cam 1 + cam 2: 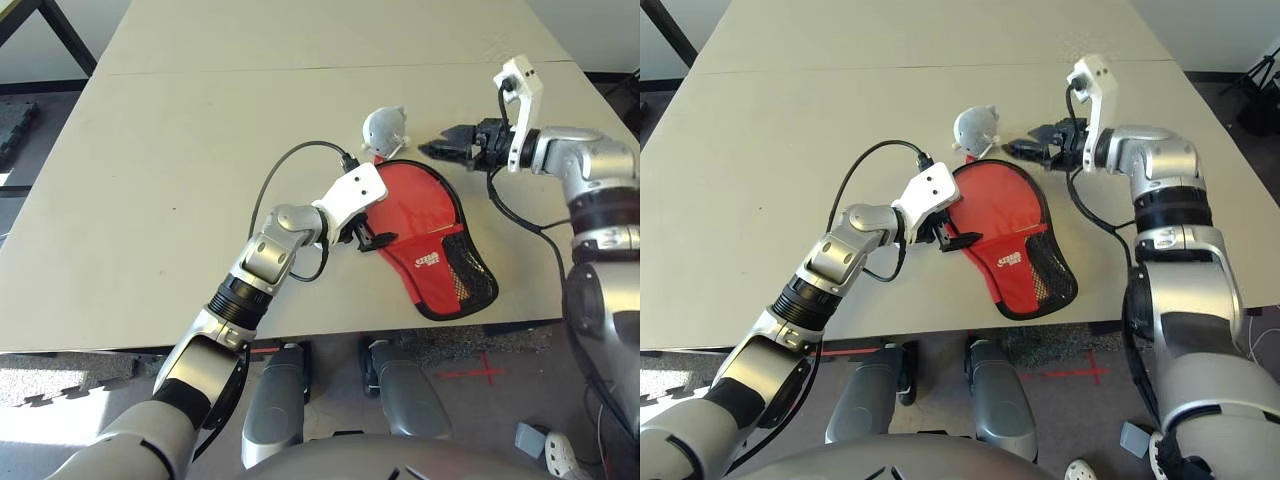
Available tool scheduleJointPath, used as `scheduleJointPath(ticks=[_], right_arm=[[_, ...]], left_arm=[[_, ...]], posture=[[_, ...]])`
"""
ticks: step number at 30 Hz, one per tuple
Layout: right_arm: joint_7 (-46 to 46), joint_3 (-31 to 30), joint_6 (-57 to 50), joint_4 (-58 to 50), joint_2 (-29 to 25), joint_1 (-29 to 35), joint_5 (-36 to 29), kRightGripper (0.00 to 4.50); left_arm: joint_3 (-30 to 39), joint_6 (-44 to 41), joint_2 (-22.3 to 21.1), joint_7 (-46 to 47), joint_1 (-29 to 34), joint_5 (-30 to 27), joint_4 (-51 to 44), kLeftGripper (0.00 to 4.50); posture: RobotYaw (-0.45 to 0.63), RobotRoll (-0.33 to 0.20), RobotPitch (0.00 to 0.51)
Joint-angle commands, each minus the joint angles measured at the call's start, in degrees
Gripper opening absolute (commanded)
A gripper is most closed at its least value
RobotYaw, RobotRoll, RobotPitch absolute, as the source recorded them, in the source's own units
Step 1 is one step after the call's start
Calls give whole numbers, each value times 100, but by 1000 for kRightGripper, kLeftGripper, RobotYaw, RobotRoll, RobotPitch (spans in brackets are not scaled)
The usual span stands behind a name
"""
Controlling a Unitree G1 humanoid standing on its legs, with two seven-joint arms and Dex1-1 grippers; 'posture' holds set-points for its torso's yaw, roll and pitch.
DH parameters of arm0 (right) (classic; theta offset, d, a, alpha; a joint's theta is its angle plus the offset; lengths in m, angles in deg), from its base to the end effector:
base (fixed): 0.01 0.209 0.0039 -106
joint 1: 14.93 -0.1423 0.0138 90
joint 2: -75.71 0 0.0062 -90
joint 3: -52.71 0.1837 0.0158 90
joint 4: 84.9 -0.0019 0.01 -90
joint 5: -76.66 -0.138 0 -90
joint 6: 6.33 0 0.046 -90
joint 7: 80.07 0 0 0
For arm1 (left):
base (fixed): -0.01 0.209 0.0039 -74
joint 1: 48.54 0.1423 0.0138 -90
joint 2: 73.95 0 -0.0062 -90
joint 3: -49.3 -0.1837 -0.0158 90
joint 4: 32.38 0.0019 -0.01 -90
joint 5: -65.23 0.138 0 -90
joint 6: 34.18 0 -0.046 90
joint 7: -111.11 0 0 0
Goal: Store the ping-pong paddle in its case and zip it.
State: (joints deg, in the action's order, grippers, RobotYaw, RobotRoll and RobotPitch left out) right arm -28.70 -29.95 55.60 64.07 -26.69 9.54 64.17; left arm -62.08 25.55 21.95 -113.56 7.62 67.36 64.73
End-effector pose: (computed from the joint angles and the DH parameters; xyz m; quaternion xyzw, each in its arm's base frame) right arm 0.3609 -0.2428 0.2021 0.0671 0.1346 0.3285 0.9325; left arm 0.2866 0.0851 0.1237 0.1866 0.1209 -0.5197 0.8249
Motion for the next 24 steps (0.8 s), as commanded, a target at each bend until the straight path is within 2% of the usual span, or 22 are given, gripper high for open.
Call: scheduleJointPath(ticks=[1, 5, 11, 24], right_arm=[[-384, 127, 403, 603, 190, -310, 53, 4500], [-1008, 200, 890, 1209, 636, -652, 155, 4500], [-1657, 261, 1132, 1592, 1089, -807, 332, 4500], [-2555, 157, 1240, 1801, 1550, -762, 943, 4500]], left_arm=[[-432, -392, -36, -47, 342, 103, 219, 4481], [-494, -541, -21, -35, 420, 90, 11, 4481], [-544, -762, -15, 40, 535, 38, -263, 4481], [-529, -1011, -20, 211, 631, -8, -556, 4481]], posture=[[-60, 0, 220], [-41, 0, 227], [-15, 0, 237], [35, 0, 252]])
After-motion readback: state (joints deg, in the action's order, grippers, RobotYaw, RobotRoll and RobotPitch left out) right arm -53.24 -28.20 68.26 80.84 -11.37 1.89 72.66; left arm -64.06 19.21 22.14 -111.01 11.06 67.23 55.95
